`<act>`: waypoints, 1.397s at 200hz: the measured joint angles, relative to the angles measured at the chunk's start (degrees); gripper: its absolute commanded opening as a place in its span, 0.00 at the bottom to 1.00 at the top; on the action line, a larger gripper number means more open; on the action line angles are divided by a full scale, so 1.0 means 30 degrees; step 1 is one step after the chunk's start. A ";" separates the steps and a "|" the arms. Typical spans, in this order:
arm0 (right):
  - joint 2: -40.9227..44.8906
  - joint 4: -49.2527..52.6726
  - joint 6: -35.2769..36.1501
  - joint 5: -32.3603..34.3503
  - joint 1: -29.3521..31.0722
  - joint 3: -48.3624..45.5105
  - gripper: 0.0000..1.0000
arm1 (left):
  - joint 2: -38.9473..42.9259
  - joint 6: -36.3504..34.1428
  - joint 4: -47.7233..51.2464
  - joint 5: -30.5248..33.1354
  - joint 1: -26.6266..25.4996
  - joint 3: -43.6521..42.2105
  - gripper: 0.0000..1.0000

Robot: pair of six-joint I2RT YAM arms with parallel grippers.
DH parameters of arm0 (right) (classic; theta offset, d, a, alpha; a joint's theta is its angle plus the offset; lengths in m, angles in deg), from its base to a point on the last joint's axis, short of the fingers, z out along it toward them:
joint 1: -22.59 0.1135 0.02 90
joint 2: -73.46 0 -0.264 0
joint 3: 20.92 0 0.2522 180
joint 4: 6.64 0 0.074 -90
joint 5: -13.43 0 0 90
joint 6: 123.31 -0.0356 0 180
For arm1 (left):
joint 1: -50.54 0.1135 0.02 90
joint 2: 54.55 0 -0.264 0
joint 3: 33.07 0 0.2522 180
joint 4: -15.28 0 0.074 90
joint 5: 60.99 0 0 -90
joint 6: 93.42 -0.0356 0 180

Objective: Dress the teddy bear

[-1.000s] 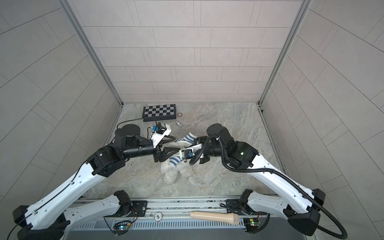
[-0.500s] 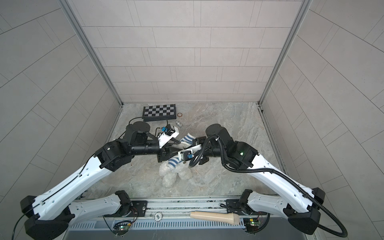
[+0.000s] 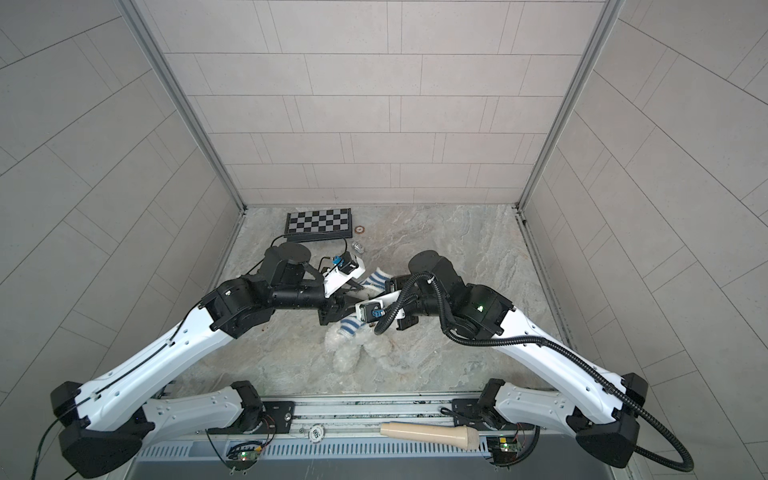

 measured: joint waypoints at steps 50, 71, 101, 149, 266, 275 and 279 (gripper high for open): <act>-0.0015 -0.0459 -0.0036 0.0386 0.0335 -0.0299 0.00 | -0.0270 -0.0845 0.0823 0.0226 0.0007 -0.0015 0.57; -0.0007 -0.0707 -0.0051 0.0262 0.0466 -0.0306 0.00 | -0.0233 -0.0933 0.0925 0.0372 0.0000 -0.0153 0.55; 0.0000 -0.1115 -0.0066 0.0029 0.0466 -0.0539 0.00 | 0.0124 -0.0918 0.0729 0.0437 0.0000 -0.0648 0.37; 0.0022 -0.1698 -0.0255 0.0058 0.0539 -0.0583 0.04 | 0.0845 -0.0401 0.0270 0.0386 -0.0131 -0.1078 0.04; 0.5814 -0.8612 -1.7180 0.3330 -0.3373 -0.4911 0.46 | 0.5260 0.0393 -0.8801 0.6309 -0.0692 -0.7264 0.00; 0.5770 -0.9275 -1.9475 0.2674 -0.4721 -0.5355 0.44 | 0.5282 0.0372 -0.9865 0.6659 -0.0947 -0.7548 0.00; 0.5690 -0.9522 -2.0334 0.2455 -0.5217 -0.5544 0.44 | 0.5275 0.0335 -1.0229 0.6754 -0.1086 -0.7664 0.00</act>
